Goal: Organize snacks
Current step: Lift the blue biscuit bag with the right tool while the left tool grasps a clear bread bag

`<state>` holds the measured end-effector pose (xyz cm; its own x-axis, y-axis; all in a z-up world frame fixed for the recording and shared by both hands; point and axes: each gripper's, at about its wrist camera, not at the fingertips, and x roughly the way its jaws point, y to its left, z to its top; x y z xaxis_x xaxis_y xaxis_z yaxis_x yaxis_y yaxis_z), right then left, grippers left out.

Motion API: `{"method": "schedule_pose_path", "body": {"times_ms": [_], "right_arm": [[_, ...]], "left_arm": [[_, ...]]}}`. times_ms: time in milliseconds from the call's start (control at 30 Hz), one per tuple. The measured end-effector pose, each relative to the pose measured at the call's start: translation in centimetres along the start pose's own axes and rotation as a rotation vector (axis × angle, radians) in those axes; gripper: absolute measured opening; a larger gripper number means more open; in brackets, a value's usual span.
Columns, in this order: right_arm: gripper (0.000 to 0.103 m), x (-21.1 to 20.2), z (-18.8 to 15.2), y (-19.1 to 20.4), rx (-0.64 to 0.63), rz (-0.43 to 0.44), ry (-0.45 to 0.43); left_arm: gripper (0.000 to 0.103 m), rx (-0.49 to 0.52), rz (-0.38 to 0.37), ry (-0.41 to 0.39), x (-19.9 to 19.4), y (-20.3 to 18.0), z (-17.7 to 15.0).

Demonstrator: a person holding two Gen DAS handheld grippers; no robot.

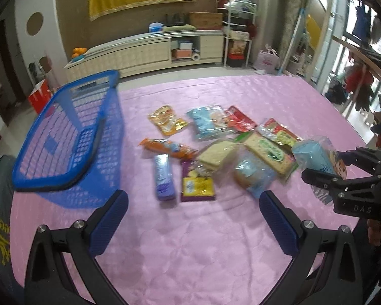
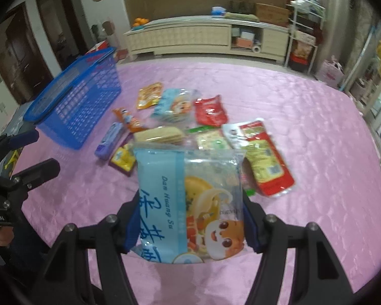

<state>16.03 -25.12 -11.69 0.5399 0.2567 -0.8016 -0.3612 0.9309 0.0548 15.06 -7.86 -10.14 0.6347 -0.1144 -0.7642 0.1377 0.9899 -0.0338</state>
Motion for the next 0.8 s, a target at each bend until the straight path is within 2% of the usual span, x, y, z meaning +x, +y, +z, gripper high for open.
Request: {"method": "schedule_pose_path", "body": {"times_ms": [333,567,800], "right_arm": [[0.070,0.7,0.2,-4.0,0.064,-0.049,-0.023],[0.070,1.9,0.3,-6.3,0.061,-0.124,-0.019],[0.070,3.0,0.1,-8.1,0.081,-0.123,-0.009]], "left_arm": [[0.102,0.008,-0.047,0.122,5.7,-4.4,1.7],[0.102,-0.035,-0.002,0.215,10.1,-6.7,2.8],[0.099,-0.077,0.023,0.280,13.9,-7.6,3.2]]}}
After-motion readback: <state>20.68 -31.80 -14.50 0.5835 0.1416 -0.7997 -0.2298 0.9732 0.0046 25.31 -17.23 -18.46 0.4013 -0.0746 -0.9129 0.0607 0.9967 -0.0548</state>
